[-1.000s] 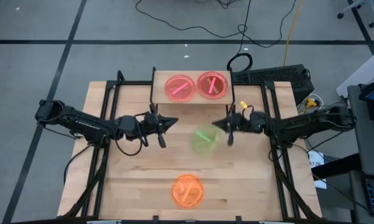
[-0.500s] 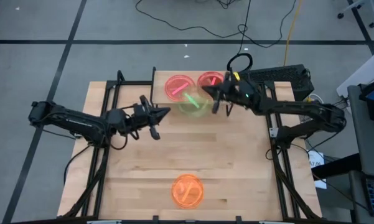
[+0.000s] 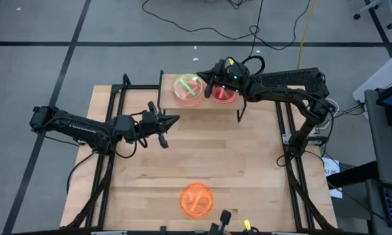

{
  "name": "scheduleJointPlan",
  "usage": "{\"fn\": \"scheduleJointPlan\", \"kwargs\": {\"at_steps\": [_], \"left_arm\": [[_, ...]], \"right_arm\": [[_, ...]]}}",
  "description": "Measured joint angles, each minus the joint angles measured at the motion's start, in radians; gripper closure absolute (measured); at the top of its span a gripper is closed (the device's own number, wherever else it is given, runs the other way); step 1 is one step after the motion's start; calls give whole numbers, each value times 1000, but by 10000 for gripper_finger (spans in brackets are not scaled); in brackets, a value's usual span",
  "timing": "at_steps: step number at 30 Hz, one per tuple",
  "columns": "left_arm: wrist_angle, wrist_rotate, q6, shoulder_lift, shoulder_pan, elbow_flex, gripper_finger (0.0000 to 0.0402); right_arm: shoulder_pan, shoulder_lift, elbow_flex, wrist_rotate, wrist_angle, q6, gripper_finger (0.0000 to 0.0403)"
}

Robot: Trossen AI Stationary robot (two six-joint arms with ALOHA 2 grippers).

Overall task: Place and stack plates onto a shelf
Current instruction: Stack the green plate on top of the left red plate on the shelf

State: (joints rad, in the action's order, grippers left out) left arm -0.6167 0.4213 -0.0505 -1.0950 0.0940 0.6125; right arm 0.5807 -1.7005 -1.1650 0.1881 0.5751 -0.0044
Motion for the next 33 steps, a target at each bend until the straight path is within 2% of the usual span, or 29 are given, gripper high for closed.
{"fn": "scheduleJointPlan", "kwargs": {"at_steps": [9,25,33], "left_arm": [[29,0,12,0,0,0,387],[47,0,36,0,0,0,387],[68,0,40,0,0,0,387]], "right_arm": [[41,-86,-3,-1,37,56,403],[45,-86,-3,-1,23,34,402],[45,-86,-3,-1,23,34,374]]}}
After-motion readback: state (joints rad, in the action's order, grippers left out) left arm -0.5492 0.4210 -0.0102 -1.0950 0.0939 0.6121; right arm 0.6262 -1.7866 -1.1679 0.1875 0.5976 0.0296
